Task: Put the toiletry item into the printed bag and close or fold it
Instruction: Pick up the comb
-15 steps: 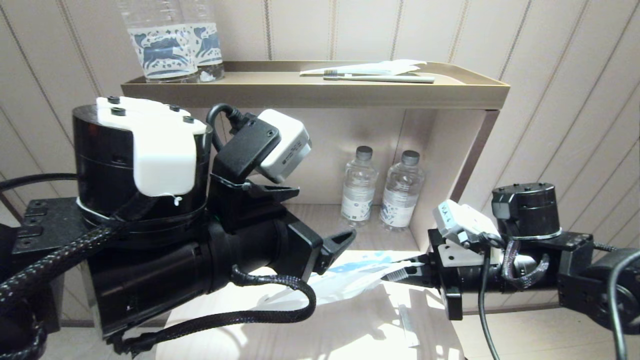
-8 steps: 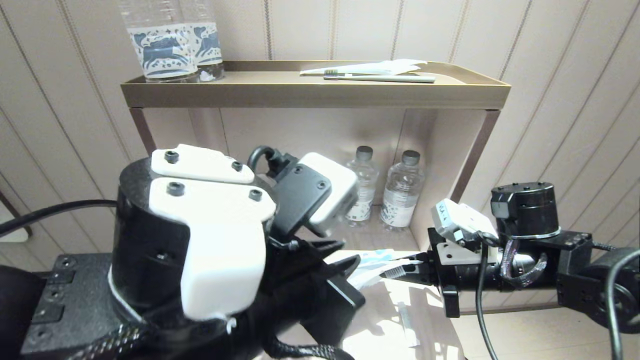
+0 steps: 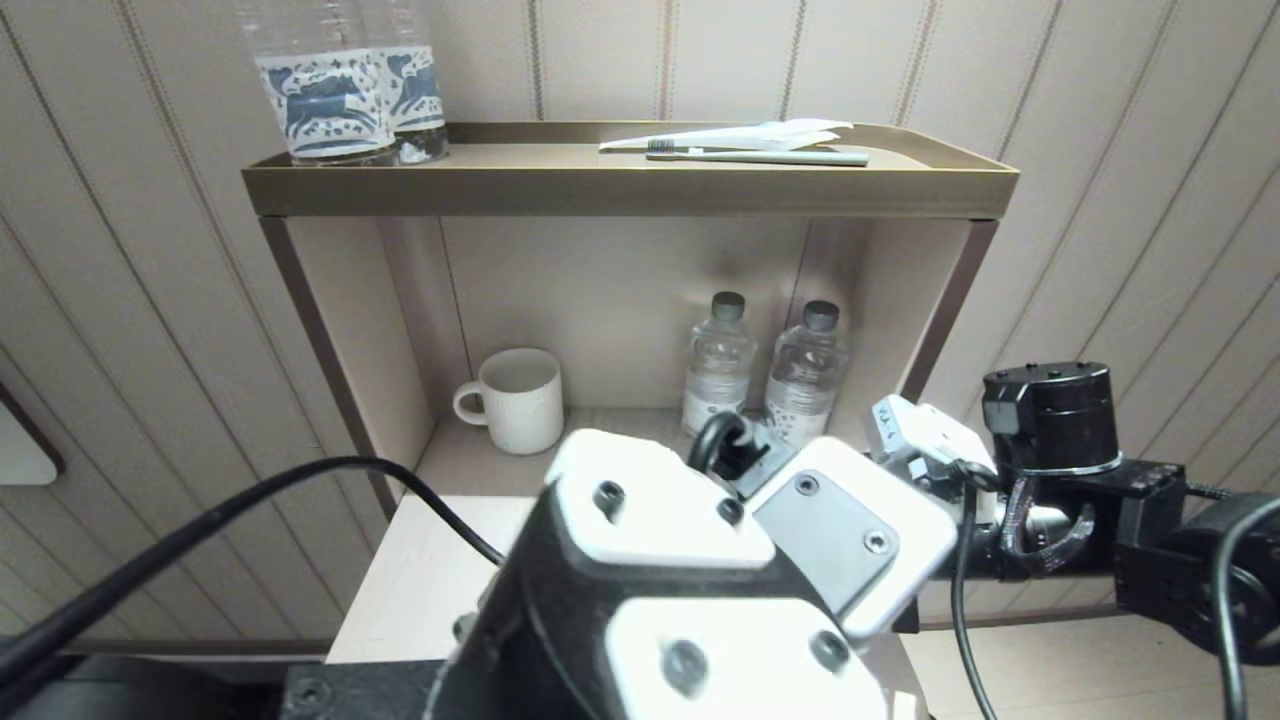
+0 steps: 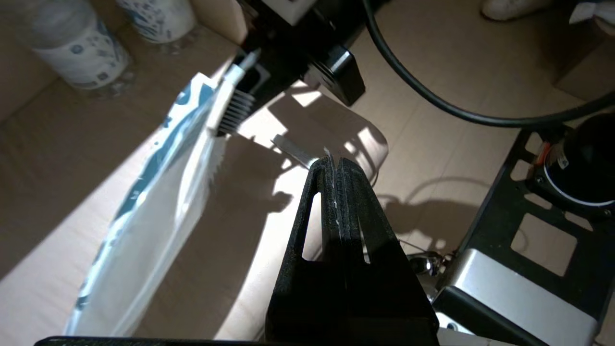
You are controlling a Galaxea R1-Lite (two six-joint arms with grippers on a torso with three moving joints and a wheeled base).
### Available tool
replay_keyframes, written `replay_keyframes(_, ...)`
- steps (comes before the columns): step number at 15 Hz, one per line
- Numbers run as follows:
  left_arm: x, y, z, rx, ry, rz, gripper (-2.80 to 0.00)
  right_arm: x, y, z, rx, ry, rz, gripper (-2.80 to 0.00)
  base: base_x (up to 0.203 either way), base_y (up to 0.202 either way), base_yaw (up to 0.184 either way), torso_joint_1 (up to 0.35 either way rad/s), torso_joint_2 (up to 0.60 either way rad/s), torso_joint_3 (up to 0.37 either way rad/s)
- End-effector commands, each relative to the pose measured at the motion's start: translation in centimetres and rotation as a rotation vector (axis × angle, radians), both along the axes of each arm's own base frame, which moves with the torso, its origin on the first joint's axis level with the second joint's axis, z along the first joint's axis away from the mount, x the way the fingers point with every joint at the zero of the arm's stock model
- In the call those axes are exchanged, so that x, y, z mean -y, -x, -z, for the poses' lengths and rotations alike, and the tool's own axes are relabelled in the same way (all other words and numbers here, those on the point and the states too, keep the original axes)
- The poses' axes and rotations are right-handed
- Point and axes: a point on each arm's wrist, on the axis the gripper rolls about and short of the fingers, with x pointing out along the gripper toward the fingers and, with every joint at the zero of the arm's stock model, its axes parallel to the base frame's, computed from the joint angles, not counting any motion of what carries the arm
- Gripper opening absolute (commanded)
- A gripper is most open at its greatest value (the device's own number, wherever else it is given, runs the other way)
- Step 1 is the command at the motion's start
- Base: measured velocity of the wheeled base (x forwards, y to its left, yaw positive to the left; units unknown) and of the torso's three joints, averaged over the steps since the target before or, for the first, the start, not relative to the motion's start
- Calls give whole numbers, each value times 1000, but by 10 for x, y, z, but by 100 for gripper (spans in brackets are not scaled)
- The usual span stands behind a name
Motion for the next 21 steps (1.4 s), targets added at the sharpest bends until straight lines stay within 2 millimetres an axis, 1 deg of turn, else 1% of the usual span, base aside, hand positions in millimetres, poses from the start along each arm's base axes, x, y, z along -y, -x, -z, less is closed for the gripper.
replay_keyframes(1, 14, -2, 20, -20, -56, 7, -280, 0, 0, -1, 8, -3, -6, -280, 0, 0, 0, 0, 0, 0)
replay_keyframes(2, 20, -3, 28, -29, -74, 5, -280, 0, 0, 0, 6, -2, -6, -280, 0, 0, 0, 0, 0, 0)
replay_keyframes(4, 29, -8, 34, -32, -72, -4, -280, -1, 0, 0, 6, -2, -7, -280, 0, 0, 0, 0, 0, 0)
replay_keyframes(5, 31, -13, 33, -22, -52, -23, -280, -1, 0, 0, 6, -2, -7, -280, 0, 0, 0, 0, 0, 0)
replay_keyframes(9, 26, -37, 11, 5, 16, -91, -280, -1, 1, 2, -1, 0, -10, -280, 0, 0, 0, 0, 0, 0)
replay_keyframes(11, 23, -46, 11, 7, 16, -112, -280, -1, 1, 2, -4, 1, -10, -280, 0, 0, 0, 0, 0, 0)
replay_keyframes(17, 19, -58, 13, 7, 16, -146, -280, -1, 2, 2, -7, 3, -11, -280, 0, 0, 0, 0, 0, 0)
replay_keyframes(21, 18, -65, -2, 23, 57, -165, -280, -1, 2, 2, -7, 3, -12, -280, 0, 0, 0, 0, 0, 0)
